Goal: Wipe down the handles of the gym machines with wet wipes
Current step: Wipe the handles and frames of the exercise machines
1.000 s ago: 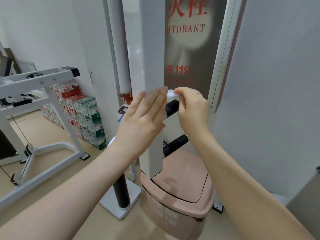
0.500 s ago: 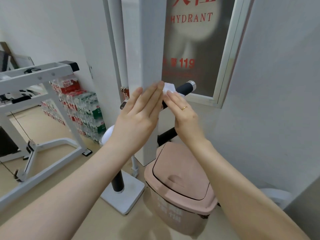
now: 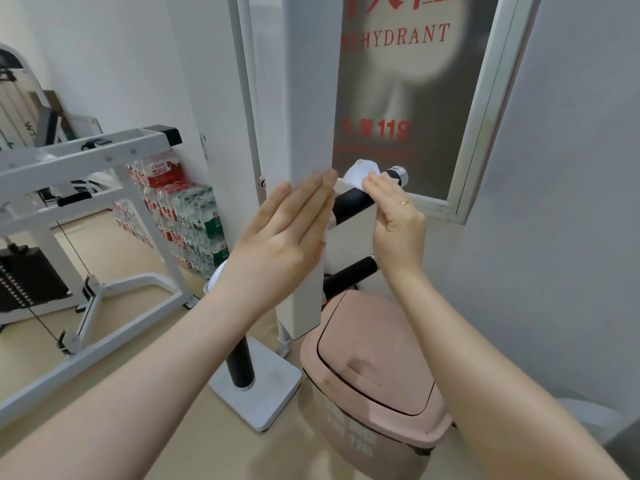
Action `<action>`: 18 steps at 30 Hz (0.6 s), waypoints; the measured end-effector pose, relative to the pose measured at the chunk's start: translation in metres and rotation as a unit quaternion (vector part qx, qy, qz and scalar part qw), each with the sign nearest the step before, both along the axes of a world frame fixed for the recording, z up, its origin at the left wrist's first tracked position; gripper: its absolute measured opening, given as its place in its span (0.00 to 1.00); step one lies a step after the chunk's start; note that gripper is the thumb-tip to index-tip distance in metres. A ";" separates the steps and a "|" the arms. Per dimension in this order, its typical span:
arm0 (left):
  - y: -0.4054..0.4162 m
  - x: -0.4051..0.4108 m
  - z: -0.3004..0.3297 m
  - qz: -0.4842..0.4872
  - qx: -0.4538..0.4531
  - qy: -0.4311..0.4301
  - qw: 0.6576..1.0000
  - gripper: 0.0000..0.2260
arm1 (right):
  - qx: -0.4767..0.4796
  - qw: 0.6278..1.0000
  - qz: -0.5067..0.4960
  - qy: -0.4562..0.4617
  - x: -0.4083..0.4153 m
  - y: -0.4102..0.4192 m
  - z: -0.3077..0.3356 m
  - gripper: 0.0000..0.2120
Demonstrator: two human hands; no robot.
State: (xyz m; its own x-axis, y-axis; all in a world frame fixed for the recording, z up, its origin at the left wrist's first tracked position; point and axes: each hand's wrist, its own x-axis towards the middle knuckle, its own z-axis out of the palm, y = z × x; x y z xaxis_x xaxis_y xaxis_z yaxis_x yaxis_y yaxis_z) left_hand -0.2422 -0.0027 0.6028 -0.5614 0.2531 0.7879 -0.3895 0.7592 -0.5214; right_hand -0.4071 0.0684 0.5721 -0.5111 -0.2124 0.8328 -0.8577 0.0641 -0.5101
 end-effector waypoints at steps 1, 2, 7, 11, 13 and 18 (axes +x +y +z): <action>0.000 0.000 -0.001 0.000 0.000 0.003 1.000 0.19 | -0.006 1.000 0.004 0.006 0.008 -0.003 -0.003 0.20; 0.000 0.000 -0.002 -0.001 0.002 0.006 1.000 0.20 | 0.000 0.999 0.014 0.032 0.016 -0.004 -0.008 0.20; -0.001 0.000 0.002 -0.018 0.003 0.009 1.000 0.18 | 0.055 0.993 0.001 0.102 -0.008 0.005 -0.004 0.22; 0.002 -0.003 0.001 -0.036 0.020 0.009 0.999 0.16 | 0.021 0.998 -0.057 -0.029 -0.004 0.003 0.014 0.24; 0.003 -0.002 -0.001 -0.043 0.035 0.005 0.998 0.17 | 0.052 0.998 -0.015 0.032 0.019 0.003 0.010 0.27; 0.002 0.002 0.001 -0.052 0.049 -0.002 0.997 0.19 | 0.074 0.994 0.022 0.075 0.003 0.010 0.003 0.31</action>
State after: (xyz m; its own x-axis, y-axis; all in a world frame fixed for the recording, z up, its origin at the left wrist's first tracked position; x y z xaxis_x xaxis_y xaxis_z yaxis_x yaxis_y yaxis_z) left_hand -0.2405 -0.0011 0.6033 -0.5401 0.2310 0.8093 -0.3041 0.8430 -0.4436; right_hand -0.4042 0.0786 0.5746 -0.3715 -0.3570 0.8571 -0.9269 0.0904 -0.3641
